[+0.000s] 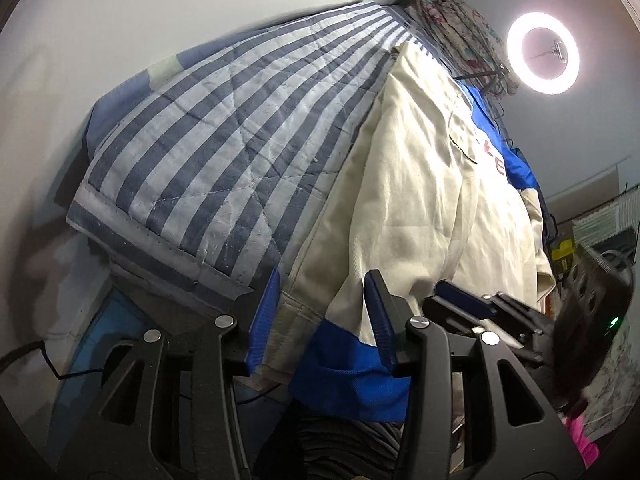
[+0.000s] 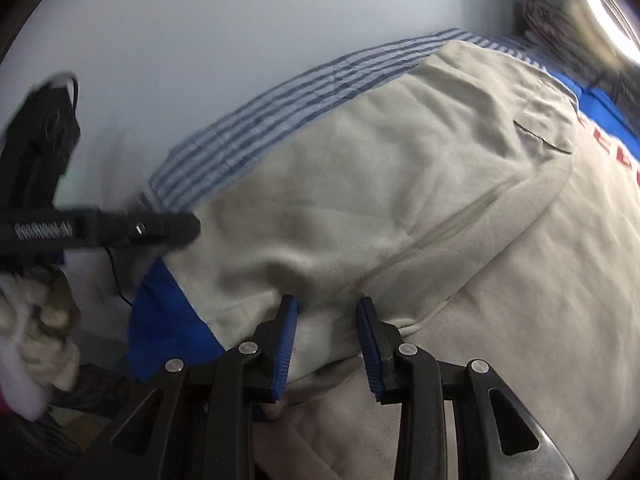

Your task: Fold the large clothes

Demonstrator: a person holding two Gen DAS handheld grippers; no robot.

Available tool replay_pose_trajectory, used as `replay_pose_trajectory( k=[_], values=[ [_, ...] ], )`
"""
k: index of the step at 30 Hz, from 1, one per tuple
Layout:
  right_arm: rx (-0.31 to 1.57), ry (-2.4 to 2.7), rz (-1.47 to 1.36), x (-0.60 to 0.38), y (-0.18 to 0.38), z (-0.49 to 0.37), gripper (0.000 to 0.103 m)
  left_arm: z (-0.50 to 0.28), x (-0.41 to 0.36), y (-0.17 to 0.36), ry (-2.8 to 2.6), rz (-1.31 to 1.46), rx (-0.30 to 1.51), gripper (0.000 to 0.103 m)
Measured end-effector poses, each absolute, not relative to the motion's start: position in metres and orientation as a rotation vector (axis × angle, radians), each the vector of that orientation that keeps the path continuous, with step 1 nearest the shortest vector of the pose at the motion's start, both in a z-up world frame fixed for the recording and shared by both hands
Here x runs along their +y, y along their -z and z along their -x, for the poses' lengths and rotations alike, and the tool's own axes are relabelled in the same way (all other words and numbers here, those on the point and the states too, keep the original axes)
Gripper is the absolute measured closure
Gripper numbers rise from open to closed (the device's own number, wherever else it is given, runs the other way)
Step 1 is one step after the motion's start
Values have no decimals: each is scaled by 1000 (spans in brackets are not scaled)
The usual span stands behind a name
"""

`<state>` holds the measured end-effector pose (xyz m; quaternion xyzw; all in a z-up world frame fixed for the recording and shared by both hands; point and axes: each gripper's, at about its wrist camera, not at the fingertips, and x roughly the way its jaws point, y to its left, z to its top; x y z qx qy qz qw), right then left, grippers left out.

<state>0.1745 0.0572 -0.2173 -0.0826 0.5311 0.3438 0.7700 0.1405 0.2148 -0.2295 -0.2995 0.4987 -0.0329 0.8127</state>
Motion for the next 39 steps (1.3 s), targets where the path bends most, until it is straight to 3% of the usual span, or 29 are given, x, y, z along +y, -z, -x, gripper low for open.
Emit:
replay_pose_trajectory(
  k=[5,10,11,13,16,17,18,20,26,33,39],
  values=[
    [1145,-749,164,47,205,-164,71,-138,206,227,69,578,1056,62],
    [1178,-749,161,44,213,-157,70,-136,196,216,77,515,1026,97],
    [1187,-753,145,43,213,-159,65,-135,191,210,100,495,1015,102],
    [1202,-760,114,40,211,-162,53,-134,181,204,110,442,1005,102],
    [1202,-753,124,37,210,-164,52,-133,170,200,71,345,992,102],
    [1199,-746,131,37,209,-164,52,-134,170,201,69,352,994,95],
    [1200,-744,133,38,210,-165,52,-136,173,203,63,369,1003,74],
    [1208,-747,130,37,212,-163,52,-138,181,208,37,413,1002,46],
    [1216,-750,123,35,213,-162,52,-156,199,222,46,495,1015,45],
    [1223,-750,112,35,219,-165,52,-162,186,230,113,491,1045,97],
    [1267,-787,10,24,211,-180,52,-151,166,199,125,383,973,101]
  ],
)
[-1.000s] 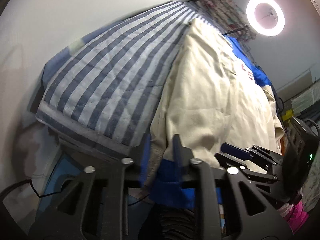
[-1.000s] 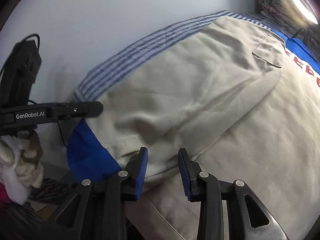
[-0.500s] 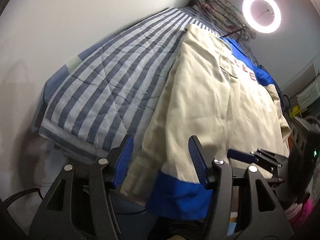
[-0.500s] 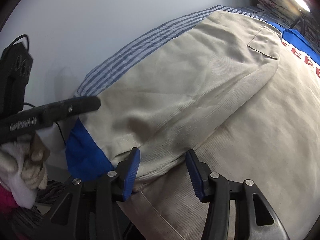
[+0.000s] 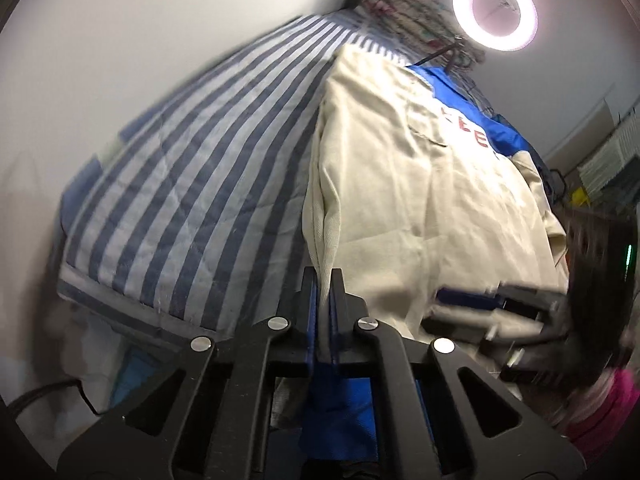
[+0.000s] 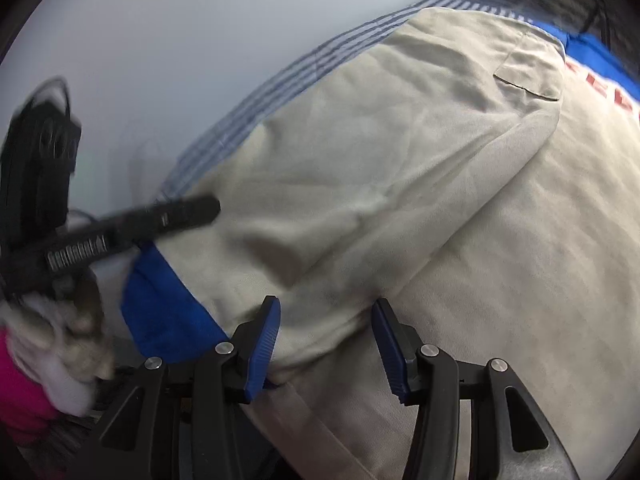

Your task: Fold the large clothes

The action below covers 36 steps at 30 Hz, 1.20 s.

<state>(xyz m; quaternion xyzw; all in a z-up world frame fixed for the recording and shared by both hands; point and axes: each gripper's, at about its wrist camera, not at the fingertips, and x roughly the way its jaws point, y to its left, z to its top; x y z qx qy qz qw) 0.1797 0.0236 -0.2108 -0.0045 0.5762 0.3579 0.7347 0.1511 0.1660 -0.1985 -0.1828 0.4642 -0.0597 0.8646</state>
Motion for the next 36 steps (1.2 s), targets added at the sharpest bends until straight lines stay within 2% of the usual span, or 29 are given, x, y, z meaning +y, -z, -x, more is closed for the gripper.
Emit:
replay_pose_trajectory(
  k=[2,5,9,13,16,23,25,27,30,36],
  values=[
    [1246,-778,-43,15,197,-194,52,-151,159,193,129,368,960,101],
    [1194,-742,-75,9,175,-222,45,-151,150,186,139,348,942,101],
    [1163,-689,-92,12,161,-265,42,-150,144,178,165,348,922,101],
    [1190,-645,-115,31,163,-312,41,-149,138,172,190,358,907,101],
    [1219,-633,-109,59,171,-334,36,-151,132,169,208,344,903,101],
    [1277,-576,27,122,199,-355,38,-150,119,167,227,269,894,102],
    [1301,-525,100,134,210,-357,49,-149,117,166,221,255,893,102],
    [1304,-491,163,137,215,-356,78,-149,117,166,217,259,894,102],
    [1294,-493,126,121,214,-359,100,-150,110,164,226,252,890,102],
    [1231,-554,-138,51,191,-361,102,-141,69,147,291,150,857,102]
  ],
)
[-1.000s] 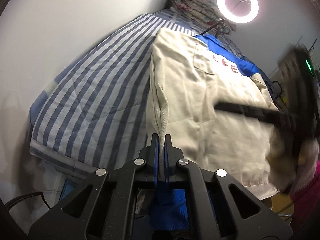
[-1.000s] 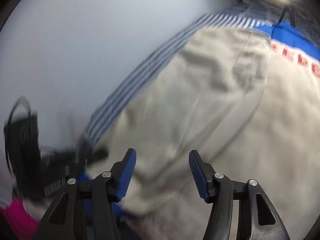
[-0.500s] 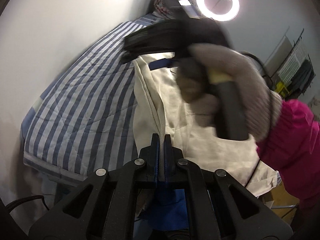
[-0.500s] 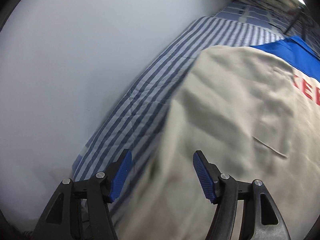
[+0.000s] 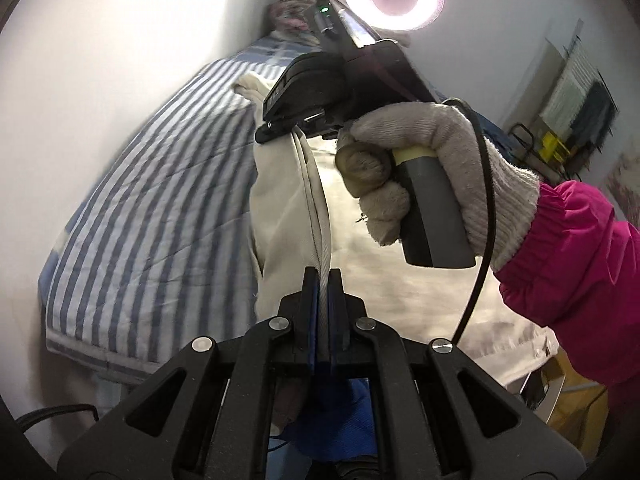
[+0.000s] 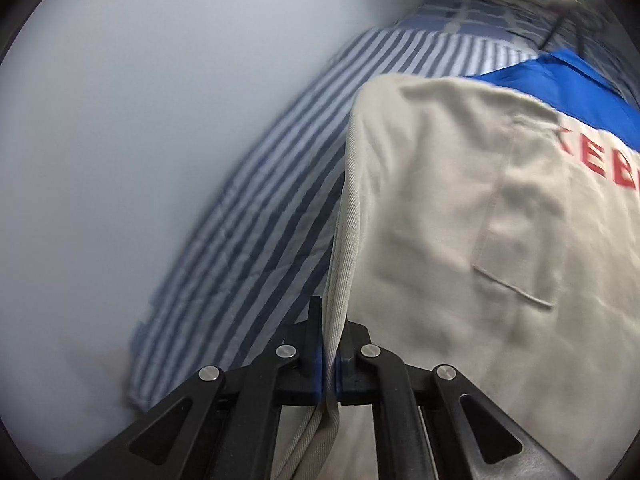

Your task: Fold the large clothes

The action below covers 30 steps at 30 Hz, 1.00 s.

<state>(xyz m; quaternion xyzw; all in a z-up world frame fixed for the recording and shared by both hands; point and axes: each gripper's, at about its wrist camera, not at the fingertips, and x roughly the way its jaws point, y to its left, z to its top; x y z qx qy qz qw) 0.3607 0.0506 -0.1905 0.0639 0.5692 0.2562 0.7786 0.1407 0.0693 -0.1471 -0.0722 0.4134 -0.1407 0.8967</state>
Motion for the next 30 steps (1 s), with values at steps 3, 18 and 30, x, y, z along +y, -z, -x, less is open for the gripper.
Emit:
replay_pose_trajectory(
  k=[3,18,30],
  values=[
    [1159,-583,-291,-2,176,-349,102,-130,46,140,334,103,850,102],
    [1180,-373,-483,-143,226,-322,102,-125,-29,159,516,61,970,102],
    [1143,-351,-212,-113,189,-288,81,-112,64,127,412,224,931,102]
  ],
)
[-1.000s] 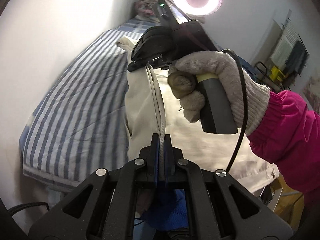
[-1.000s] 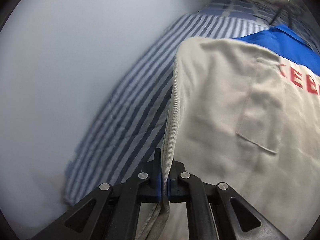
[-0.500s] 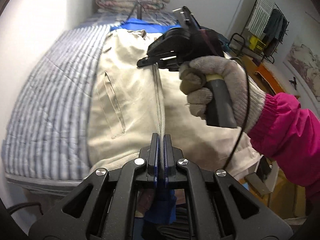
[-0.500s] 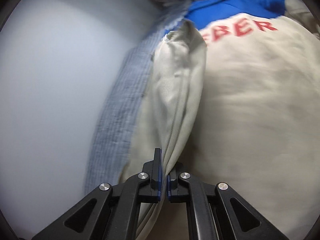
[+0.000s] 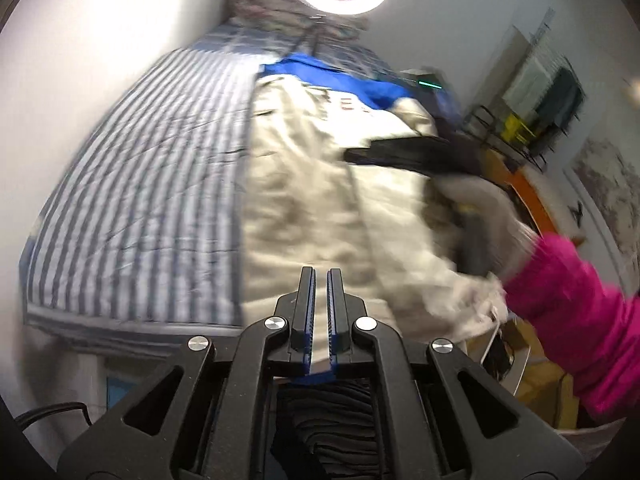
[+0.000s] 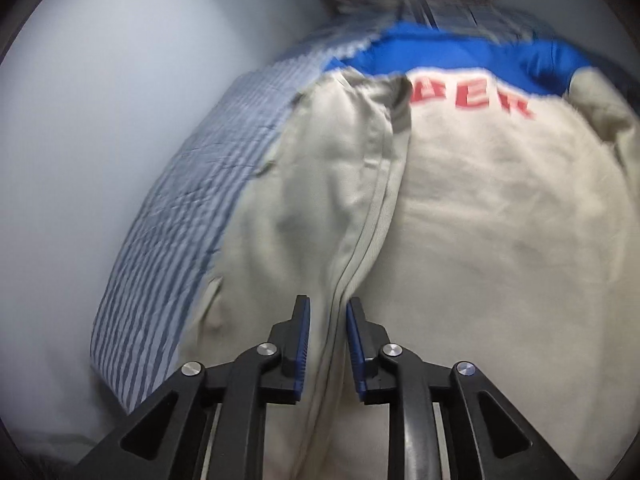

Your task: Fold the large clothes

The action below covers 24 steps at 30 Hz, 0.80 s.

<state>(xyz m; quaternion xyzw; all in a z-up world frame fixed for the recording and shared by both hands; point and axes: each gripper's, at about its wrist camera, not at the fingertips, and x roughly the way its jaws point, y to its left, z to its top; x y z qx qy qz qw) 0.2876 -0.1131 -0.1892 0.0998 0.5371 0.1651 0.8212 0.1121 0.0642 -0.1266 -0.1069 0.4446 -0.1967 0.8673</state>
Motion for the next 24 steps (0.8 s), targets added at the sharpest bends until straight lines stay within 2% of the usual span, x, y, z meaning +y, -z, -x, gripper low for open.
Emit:
replay_pose_trajectory(
  k=[4,7,14,19,22,23,24],
  values=[
    [1114,-459,-227,-114,169,-247,81,-130,67,148,428,301,989,102],
    [1126,-532,-203,-104,168,-212,81,-129,44,164,462,222,1032,102],
    [1186,-551,-30,-78,199,-154,81,-120,20,221,409,151,1180,102],
    [1190,-515,-44,-77,213,-151,81,-122,14,221,395,101,1179,102],
    [1159,-524,-97,-87,200,-145,71,-117,10,194,395,133,1116,102],
    [1134,-524,-108,-91,192,-141,64,-113,7,178,394,134,1065,102],
    [1086,-511,-114,-102,181,-133,51,-109,6,166,401,136,1030,101]
  ],
)
